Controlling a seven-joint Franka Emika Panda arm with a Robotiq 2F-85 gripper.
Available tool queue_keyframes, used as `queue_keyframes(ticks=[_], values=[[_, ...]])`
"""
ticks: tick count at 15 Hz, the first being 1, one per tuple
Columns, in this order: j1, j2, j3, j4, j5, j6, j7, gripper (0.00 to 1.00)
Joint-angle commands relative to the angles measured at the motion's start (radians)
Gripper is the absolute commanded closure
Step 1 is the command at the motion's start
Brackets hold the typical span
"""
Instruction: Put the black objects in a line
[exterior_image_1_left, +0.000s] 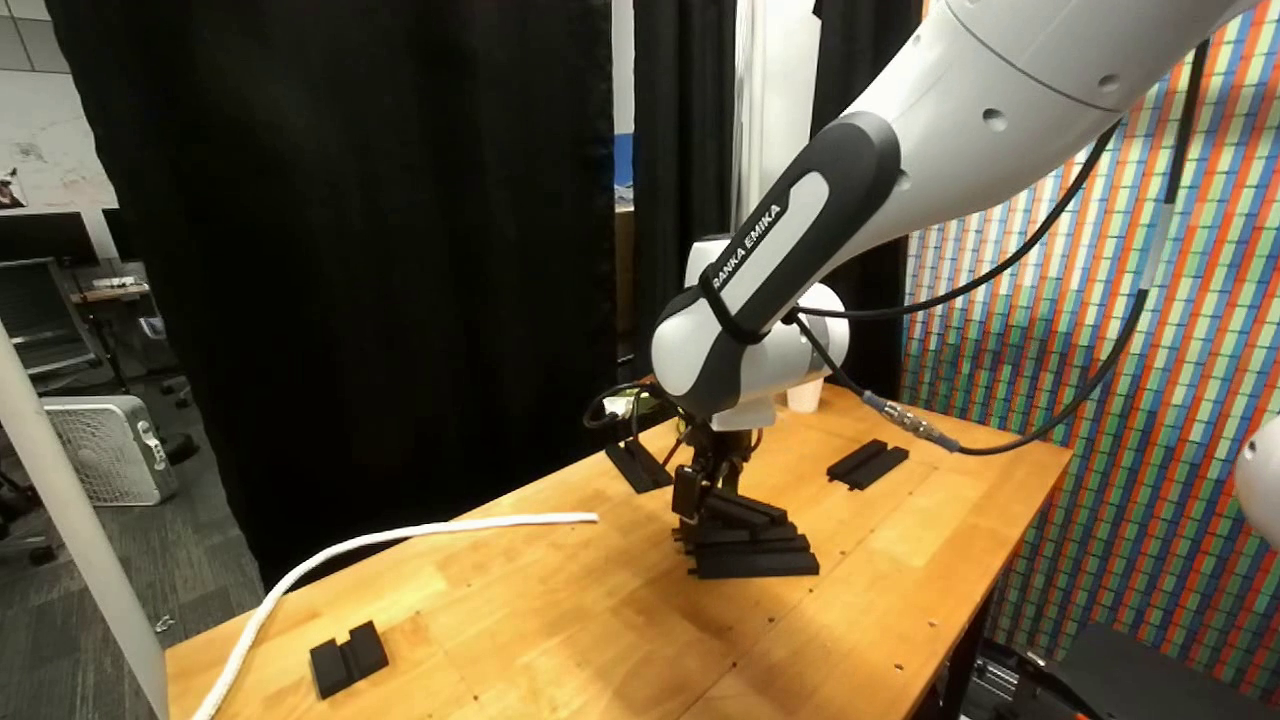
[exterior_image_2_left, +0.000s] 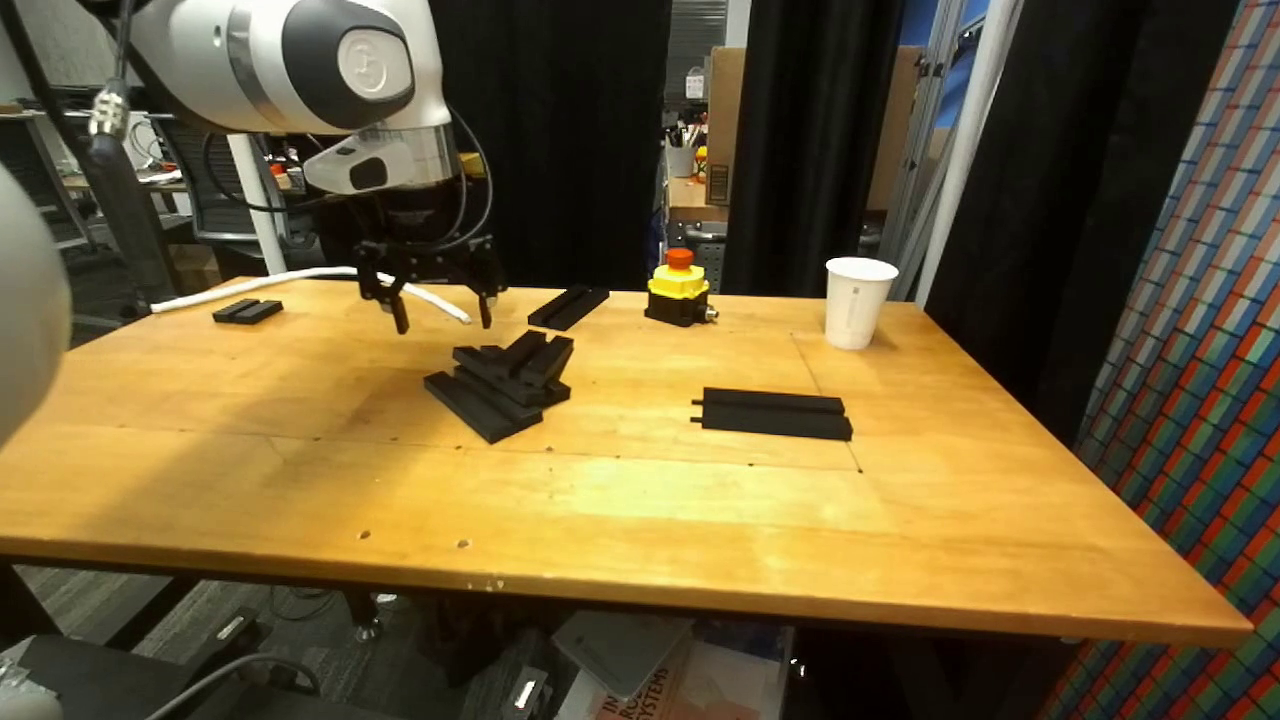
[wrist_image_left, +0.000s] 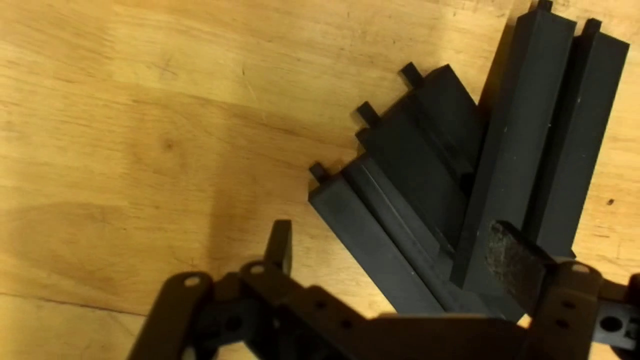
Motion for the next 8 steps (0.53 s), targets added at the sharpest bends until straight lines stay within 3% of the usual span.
queue_keyframes(ticks=[1,8], values=[[0.095,0.014,-0.114,0.009,-0.002,-0.044,0.034,0.0],[0.029,-0.01,-0.131,-0.007,-0.013,-0.04,-0.028,0.0]])
